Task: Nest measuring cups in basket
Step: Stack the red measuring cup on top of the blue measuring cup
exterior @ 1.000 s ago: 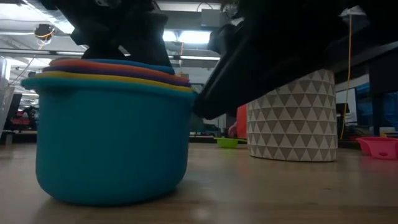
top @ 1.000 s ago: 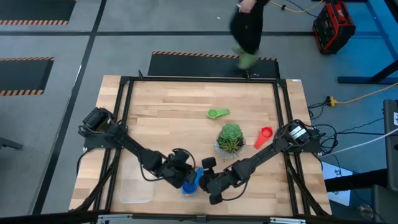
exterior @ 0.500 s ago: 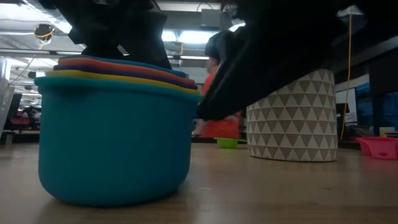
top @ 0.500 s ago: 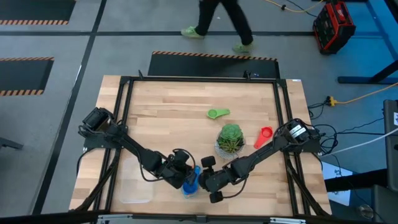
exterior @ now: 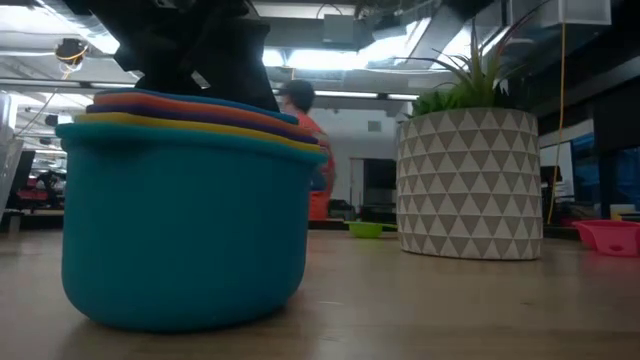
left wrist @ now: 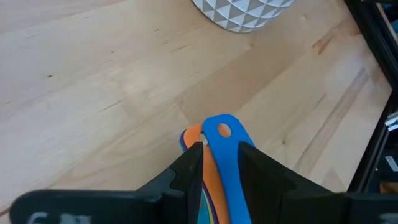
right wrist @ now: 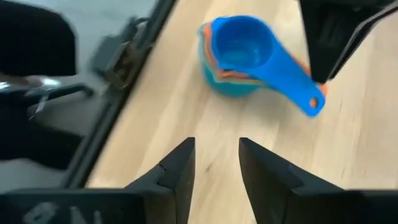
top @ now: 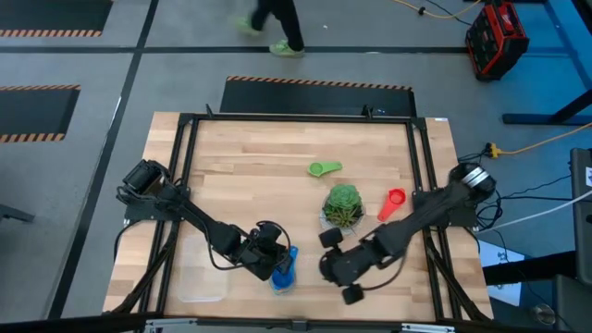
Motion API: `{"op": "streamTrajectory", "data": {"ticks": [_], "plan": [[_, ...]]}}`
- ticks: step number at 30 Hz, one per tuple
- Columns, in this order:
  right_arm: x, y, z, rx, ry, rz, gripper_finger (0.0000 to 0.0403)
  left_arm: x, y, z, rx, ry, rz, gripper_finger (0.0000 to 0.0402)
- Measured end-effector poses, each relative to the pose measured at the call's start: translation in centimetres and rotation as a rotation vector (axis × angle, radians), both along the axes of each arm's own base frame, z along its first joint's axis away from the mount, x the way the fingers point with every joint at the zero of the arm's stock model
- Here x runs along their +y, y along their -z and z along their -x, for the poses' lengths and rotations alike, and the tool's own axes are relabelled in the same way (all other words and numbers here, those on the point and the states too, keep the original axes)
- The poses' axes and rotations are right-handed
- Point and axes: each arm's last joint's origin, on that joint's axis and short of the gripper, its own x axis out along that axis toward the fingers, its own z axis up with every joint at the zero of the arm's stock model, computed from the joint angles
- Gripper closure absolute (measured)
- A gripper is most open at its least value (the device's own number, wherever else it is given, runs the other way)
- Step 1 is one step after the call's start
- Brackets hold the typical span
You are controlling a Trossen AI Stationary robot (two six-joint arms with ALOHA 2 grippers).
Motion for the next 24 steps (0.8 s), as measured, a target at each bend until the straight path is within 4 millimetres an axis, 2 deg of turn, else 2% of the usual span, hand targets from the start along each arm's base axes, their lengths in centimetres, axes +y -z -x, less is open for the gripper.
{"op": "streamTrajectory", "data": {"ticks": [7,14,17,20,24], "plan": [[-1.3,-4.5,5.7,0.122,-0.036,-0.011,0.0275,0.0,0.0,0.0,-0.001,-0.001,0.000,0.0309],[-4.3,-7.2,11.0,0.269,0.073,0.063,0.0275,0.0,0.0,0.0,0.000,-0.001,-0.001,0.0309],[-5.9,-7.7,12.7,0.296,0.172,0.167,0.0275,0.0,0.0,0.0,-0.001,-0.001,0.000,0.0309],[-7.7,-7.4,14.2,0.293,0.268,0.253,0.0275,0.0,0.0,0.0,-0.003,-0.001,0.001,0.0309],[-10.0,-6.0,15.7,0.318,0.385,0.203,0.0275,0.0,0.0,0.0,-0.004,0.000,0.002,0.0309]]}}
